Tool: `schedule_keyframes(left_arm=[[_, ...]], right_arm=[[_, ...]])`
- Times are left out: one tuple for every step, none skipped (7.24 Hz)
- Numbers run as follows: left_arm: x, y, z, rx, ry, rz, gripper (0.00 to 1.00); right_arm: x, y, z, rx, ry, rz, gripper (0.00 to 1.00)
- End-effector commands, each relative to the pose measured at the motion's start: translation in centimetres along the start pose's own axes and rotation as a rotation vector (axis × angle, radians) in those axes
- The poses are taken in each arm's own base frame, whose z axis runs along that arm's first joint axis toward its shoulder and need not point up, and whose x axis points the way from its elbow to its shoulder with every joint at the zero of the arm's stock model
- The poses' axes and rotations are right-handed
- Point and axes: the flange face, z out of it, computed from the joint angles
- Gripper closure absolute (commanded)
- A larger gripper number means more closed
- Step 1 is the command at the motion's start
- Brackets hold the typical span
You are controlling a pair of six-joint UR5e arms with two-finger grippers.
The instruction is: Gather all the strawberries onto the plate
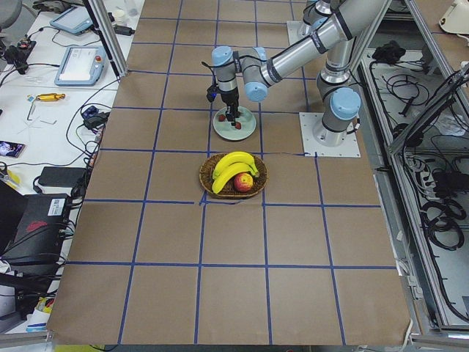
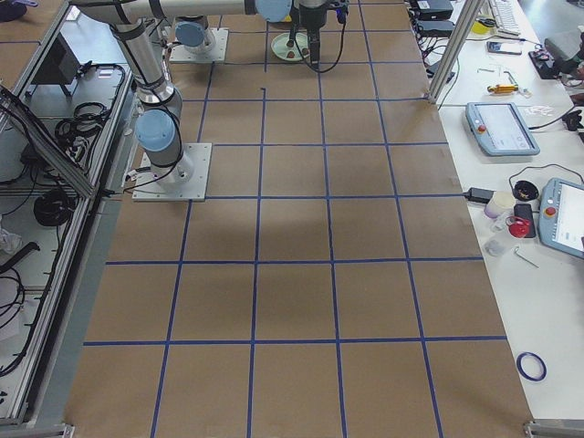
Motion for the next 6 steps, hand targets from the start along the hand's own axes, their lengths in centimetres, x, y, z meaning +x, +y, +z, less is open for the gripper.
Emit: schedule_keyframes(left_arm=[[0.4, -2.7, -7.7, 0.047, 0.121, -0.073, 0.0], [2.3, -3.0, -12.3, 0.055, 0.118, -0.047, 0.0], [5.6, -2.5, -15.9, 0.102, 0.108, -0.074, 0.0], [7.7, -1.4, -19.2, 0.163, 0.105, -0.086, 0.0], [7.9, -0.2, -22.5, 0.182, 0.155, -0.071, 0.0], [7.6, 0.8, -25.4, 0.175, 0.161, -0.037, 0.0]], right_arm=[[0.0, 0.0, 0.0, 0.001, 0.0, 0.0, 0.0], [0.0, 0.0, 0.0, 0.003, 0.0, 0.0, 0.0], [0.0, 0.0, 0.0, 0.001, 0.0, 0.0, 0.0], [0.0, 0.0, 0.0, 0.001, 0.0, 0.0, 0.0], [0.0, 0.0, 0.0, 0.001, 0.0, 0.0, 0.0], [0.0, 0.0, 0.0, 0.001, 0.0, 0.0, 0.0]])
